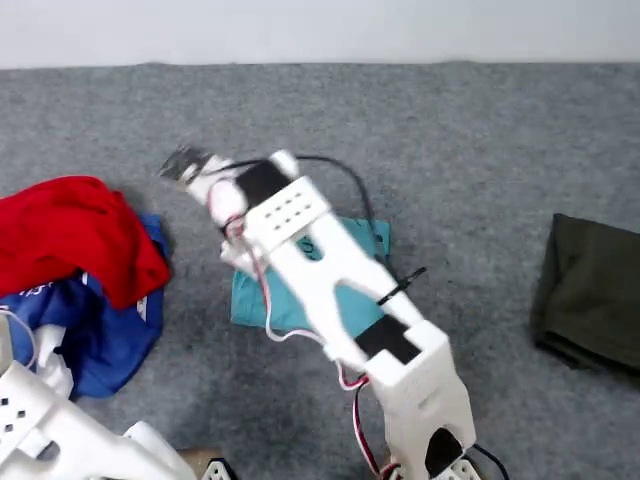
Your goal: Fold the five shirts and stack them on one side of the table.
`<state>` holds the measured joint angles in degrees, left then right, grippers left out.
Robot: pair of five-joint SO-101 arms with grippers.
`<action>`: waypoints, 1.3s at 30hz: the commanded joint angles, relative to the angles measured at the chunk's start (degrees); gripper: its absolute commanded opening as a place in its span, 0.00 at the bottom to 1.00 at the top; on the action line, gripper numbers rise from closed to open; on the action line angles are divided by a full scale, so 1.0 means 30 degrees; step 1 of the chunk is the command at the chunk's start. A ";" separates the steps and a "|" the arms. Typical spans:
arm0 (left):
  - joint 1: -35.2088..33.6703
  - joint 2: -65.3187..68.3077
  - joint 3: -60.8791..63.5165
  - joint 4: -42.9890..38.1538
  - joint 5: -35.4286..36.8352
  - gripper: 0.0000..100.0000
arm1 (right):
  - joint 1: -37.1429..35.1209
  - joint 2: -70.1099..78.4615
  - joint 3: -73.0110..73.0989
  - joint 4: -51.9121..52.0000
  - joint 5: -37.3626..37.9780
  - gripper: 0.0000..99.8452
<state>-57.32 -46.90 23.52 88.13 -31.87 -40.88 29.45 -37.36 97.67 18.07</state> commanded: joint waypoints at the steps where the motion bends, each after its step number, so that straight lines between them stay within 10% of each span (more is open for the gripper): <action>1: 0.0000 -0.0352 -0.0044 -0.0352 0.0205 0.02 | 0.0952 -0.0103 -0.0674 0.0864 -0.0205 0.01; 14: -0.0029 -0.0352 -0.0044 -0.0410 0.0205 0.02 | -0.1245 0.5729 -0.4073 -0.3267 -0.0088 0.01; 22: 0.0000 -0.0352 0.0454 -0.0498 0.0176 0.02 | -0.1216 0.5465 -0.9348 0.1861 -0.0352 0.01; 39: -0.0088 -0.0381 0.0835 -0.0645 0.0176 0.02 | 0.1656 -0.4469 0.3048 0.1773 -0.1582 0.01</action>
<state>-57.32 -46.90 28.53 87.25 -31.87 -38.42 27.08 -34.81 100.48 14.02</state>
